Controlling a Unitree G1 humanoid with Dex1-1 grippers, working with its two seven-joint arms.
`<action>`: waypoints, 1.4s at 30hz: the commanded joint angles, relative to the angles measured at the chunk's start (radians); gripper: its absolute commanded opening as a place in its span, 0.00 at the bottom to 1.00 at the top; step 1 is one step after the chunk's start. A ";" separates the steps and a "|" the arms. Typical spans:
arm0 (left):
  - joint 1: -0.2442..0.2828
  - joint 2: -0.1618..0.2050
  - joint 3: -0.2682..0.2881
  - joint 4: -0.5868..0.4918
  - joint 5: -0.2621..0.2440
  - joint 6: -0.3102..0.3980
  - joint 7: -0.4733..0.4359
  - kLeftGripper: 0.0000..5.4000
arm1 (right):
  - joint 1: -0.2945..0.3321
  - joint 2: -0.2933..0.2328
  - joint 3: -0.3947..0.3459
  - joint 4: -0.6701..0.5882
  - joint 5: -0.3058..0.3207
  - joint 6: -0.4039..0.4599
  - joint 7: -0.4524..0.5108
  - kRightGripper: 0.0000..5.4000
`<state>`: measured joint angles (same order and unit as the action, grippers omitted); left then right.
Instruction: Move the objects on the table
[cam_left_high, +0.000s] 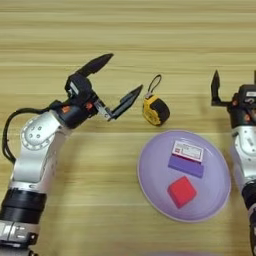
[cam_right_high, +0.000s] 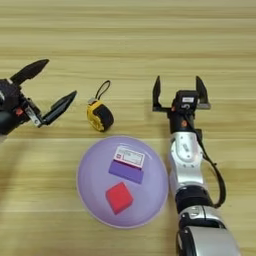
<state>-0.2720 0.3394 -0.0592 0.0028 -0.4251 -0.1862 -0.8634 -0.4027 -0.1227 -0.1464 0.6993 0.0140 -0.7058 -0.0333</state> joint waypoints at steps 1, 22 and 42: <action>-0.028 0.030 -0.034 -0.010 -0.050 0.100 -0.099 1.00 | 0.017 0.006 0.005 -0.029 -0.007 0.015 -0.007 1.00; -0.011 0.080 -0.400 -0.127 0.182 0.463 -0.225 1.00 | 0.030 -0.014 -0.002 -0.053 -0.002 0.028 0.007 1.00; -0.059 0.118 -0.496 -0.079 0.327 0.359 -0.305 1.00 | 0.031 -0.004 0.007 -0.068 -0.010 0.034 -0.004 1.00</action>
<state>-0.3058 0.4542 -0.5478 -0.0797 -0.1213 0.1857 -1.1632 -0.3799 -0.1297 -0.1429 0.6476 0.0077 -0.6859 -0.0357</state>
